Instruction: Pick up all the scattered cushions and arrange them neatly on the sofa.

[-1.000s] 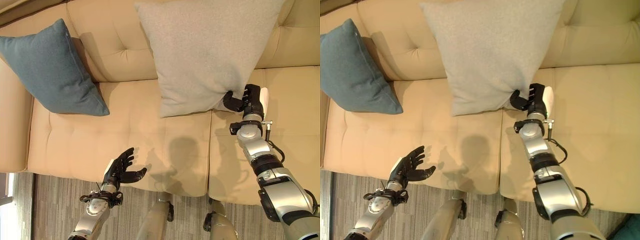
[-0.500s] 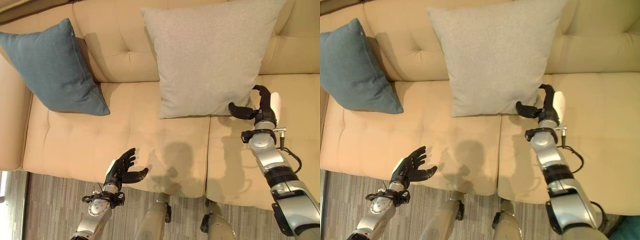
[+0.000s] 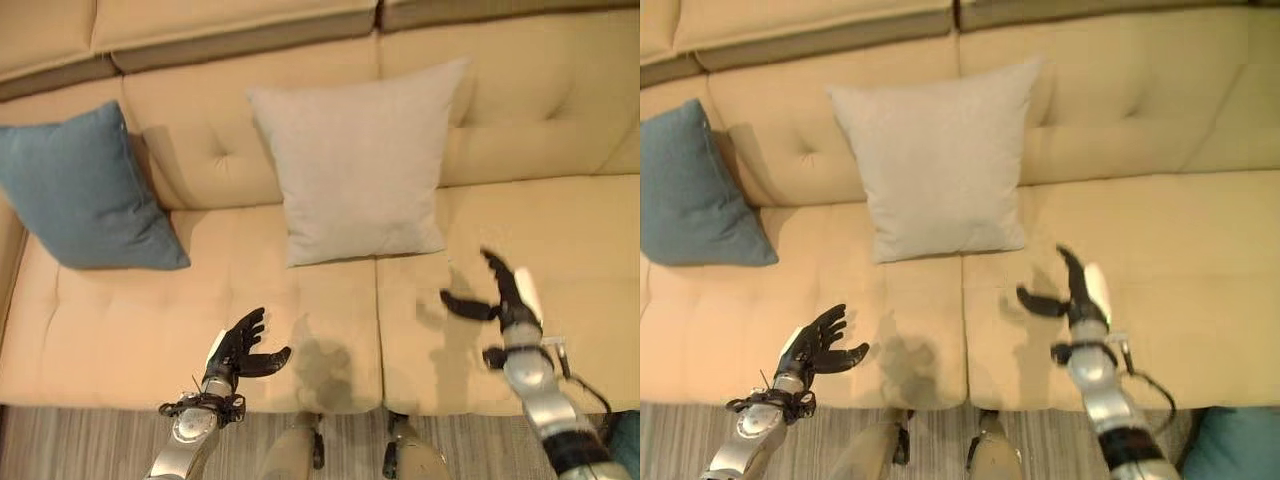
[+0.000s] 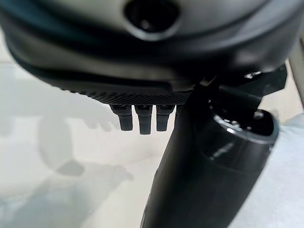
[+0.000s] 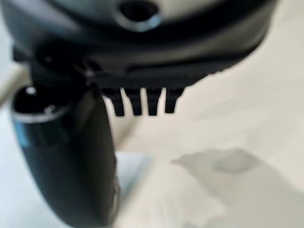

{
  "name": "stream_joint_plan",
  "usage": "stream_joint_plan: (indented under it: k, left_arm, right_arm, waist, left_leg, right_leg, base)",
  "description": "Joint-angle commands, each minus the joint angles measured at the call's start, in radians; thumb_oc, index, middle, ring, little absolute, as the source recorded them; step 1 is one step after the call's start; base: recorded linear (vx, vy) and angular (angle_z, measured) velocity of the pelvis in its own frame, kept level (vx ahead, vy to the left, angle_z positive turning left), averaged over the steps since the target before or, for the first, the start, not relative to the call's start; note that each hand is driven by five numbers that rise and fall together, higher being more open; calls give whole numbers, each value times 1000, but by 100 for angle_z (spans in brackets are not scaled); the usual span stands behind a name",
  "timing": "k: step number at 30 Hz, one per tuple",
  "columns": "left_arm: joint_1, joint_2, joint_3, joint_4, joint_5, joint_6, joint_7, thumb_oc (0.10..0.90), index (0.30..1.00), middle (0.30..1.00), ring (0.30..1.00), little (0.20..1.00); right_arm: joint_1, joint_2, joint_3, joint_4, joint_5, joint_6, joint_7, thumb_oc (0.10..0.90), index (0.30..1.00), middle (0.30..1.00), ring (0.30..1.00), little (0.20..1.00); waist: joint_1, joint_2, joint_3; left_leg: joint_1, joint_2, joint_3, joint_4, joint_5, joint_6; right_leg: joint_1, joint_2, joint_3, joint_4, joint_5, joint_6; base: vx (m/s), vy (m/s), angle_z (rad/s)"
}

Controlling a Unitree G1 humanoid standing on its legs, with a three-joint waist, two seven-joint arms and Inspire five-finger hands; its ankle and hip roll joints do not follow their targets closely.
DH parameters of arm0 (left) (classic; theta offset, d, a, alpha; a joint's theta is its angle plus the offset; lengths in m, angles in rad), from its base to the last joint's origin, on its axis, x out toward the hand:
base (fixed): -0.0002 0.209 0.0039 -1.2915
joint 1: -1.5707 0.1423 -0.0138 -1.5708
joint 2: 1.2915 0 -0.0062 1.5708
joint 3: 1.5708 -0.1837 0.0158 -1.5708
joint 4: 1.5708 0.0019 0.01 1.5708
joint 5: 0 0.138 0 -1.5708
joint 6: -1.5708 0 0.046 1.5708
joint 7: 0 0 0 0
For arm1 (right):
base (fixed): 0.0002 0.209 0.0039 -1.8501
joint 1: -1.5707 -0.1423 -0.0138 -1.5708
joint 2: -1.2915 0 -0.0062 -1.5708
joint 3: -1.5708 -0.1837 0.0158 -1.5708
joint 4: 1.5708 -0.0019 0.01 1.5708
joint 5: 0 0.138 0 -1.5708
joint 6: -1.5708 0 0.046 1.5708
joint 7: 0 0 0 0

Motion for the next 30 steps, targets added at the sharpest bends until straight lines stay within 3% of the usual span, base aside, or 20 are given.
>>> stream_joint_plan:
  k: [1,7,12,14,18,20,22,23,24,25,28,29,30]
  left_arm:
    - [31,-17,33,63,65,-30,13,800,900,900,900,900]
    - [48,-52,64,231,144,-13,31,800,900,900,900,900]
    - [29,-60,57,315,196,-7,44,800,900,900,900,900]
    - [8,-63,44,334,207,-8,56,800,900,900,900,900]
    - [8,-73,43,332,205,-5,57,800,900,900,900,900]
    - [5,-93,39,350,197,-9,64,800,900,900,900,900]
    - [1,-101,31,340,193,-11,71,800,900,900,900,900]
    - [-4,-102,31,329,179,-13,67,800,900,900,900,900]
    - [-10,-101,33,329,168,-17,70,800,900,900,900,900]
    - [-25,-95,34,347,166,-24,82,800,900,900,900,900]
    - [-34,-81,44,388,200,-24,93,800,900,900,900,900]
    - [-41,-75,65,426,195,-21,106,800,900,900,900,900]
    - [-40,-74,72,430,187,-19,106,800,900,900,900,900]
  right_arm:
    - [12,-31,9,19,-100,-47,5,800,900,900,900,900]
    - [78,12,26,200,-136,-33,18,800,900,900,900,900]
    - [93,32,30,271,-120,-33,16,800,900,900,900,900]
    - [75,33,45,324,-111,-26,5,800,900,900,900,900]
    - [57,35,55,347,-114,-17,6,800,900,900,900,900]
    - [32,39,60,376,-115,-7,6,800,900,900,900,900]
    - [14,50,69,426,-117,2,7,800,900,900,900,900]
    - [-6,53,89,466,-142,16,9,800,900,900,900,900]
    - [-19,56,98,488,-154,22,7,800,900,900,900,900]
    - [-48,68,120,535,-171,36,3,800,900,900,900,900]
    - [-66,90,148,559,-198,47,19,800,900,900,900,900]
    - [-83,104,175,590,-205,48,25,800,900,900,900,900]
    - [-82,108,180,598,-207,48,29,800,900,900,900,900]
  waist:
    - [14,-43,-150]
    - [10,-69,-177]
    - [4,-83,-165]
    - [5,-108,-134]
    - [0,-117,-131]
    - [-8,-114,-145]
    - [-22,-109,-157]
    - [-30,-103,-159]
    - [-29,-102,-157]
    - [-20,-111,-137]
    - [0,-130,-112]
    - [30,-123,-91]
    - [40,-119,-92]
  left_leg:
    - [46,-23,48,2,-115,9]
    - [111,1,52,2,-107,1]
    - [93,7,48,38,-93,-6]
    - [59,-25,26,204,-183,4]
    - [67,-50,8,307,-229,16]
    - [130,-68,-28,397,-269,20]
    - [150,-83,-60,403,-279,21]
    - [188,-93,-40,302,-341,41]
    - [203,-105,-35,249,-365,55]
    - [194,-141,-41,192,-364,84]
    - [171,-160,-40,164,-337,98]
    - [131,-141,-12,149,-287,107]
    - [122,-137,-9,141,-272,113]
  right_leg:
    - [7,30,32,41,-128,-16]
    - [81,52,41,34,-149,-30]
    - [98,56,34,19,-151,-41]
    - [74,27,33,51,-140,-49]
    - [53,15,36,76,-130,-53]
    - [29,19,55,101,-111,-53]
    - [-11,9,62,119,-85,-38]
    - [-54,2,56,132,-61,-20]
    - [-79,-8,52,131,-39,-5]
    - [-144,-38,47,115,24,32]
    - [-182,-68,20,98,69,63]
    - [-169,-71,-20,179,0,52]
    - [-159,-70,-20,236,-25,38]
  base:
    - [9,-68,-31]
    - [-12,-89,-12]
    - [-112,-67,5]
    - [-251,-38,21]
    - [-153,20,8]
    - [-163,98,-31]
    - [-228,187,-23]
    - [-333,258,24]
    - [-532,345,19]
    - [-520,292,6]
    - [-471,160,-41]
    - [-507,74,-28]
    - [-412,63,-22]
